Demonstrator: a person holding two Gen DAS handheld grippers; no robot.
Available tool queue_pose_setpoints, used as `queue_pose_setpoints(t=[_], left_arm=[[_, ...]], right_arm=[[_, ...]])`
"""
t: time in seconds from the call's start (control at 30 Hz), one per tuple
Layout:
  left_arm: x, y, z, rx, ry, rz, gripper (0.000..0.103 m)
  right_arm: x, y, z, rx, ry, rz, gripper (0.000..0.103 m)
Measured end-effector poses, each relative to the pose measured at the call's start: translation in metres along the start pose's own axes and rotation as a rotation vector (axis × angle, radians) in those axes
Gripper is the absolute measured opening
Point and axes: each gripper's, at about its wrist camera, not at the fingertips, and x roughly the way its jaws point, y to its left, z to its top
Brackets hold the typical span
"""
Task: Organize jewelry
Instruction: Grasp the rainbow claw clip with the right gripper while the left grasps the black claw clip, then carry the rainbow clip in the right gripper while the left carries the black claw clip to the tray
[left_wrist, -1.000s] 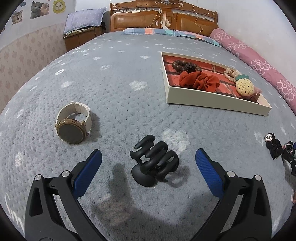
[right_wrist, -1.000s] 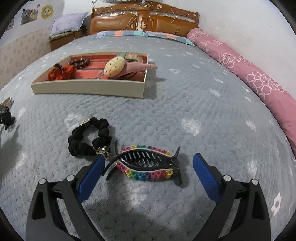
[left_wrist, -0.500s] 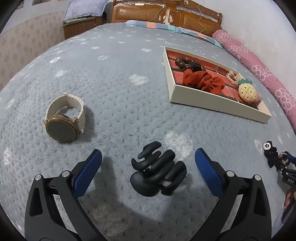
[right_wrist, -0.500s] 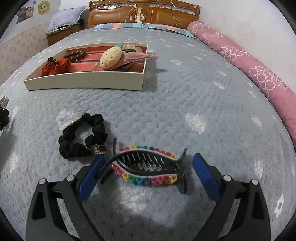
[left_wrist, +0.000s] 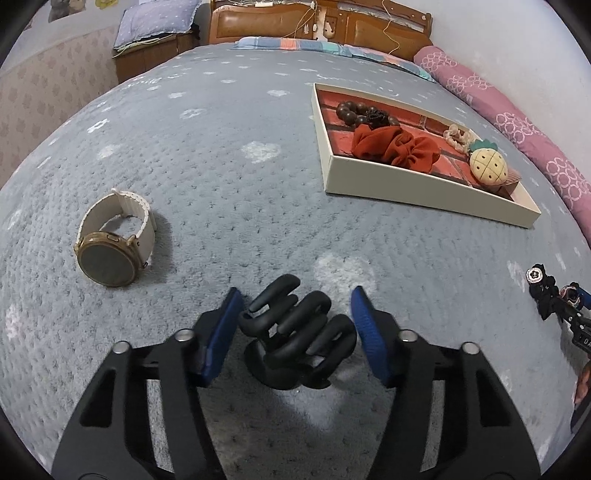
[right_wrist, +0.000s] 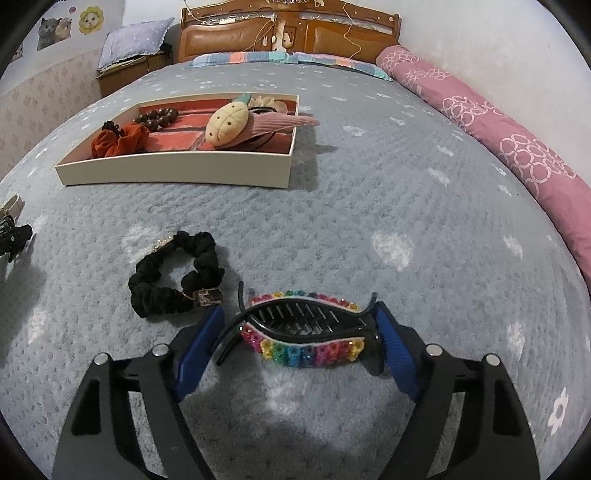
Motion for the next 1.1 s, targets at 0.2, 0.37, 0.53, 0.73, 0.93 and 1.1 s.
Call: queue_pose_setpoints(t=[0.2, 0.37, 0.53, 0.73, 0.93, 1.1], left_arm=[[-0.002, 0.003, 0.000, -0.012, -0.002, -0.011, 0.045], [-0.004, 0.005, 0.000, -0.020, -0.006, -0.019, 0.045], [-0.007, 0.004, 0.000, -0.016, -0.015, -0.022, 0.045], [-0.013, 0.002, 0.003, -0.019, -0.026, -0.037, 0.045], [-0.023, -0.005, 0.019, -0.016, -0.045, -0.060, 0.045], [-0.025, -0.030, 0.052, 0.018, -0.075, -0.087, 0.045]], right_arm=[[-0.004, -0.002, 0.001, 0.005, -0.013, -0.022, 0.079], [-0.008, -0.010, 0.003, 0.027, -0.031, -0.030, 0.079], [-0.010, -0.012, 0.004, 0.037, -0.040, -0.031, 0.079], [-0.016, -0.008, 0.007, 0.040, -0.062, -0.017, 0.079], [-0.028, -0.008, 0.027, 0.068, -0.105, 0.032, 0.079], [-0.029, -0.006, 0.061, 0.089, -0.143, 0.056, 0.079]])
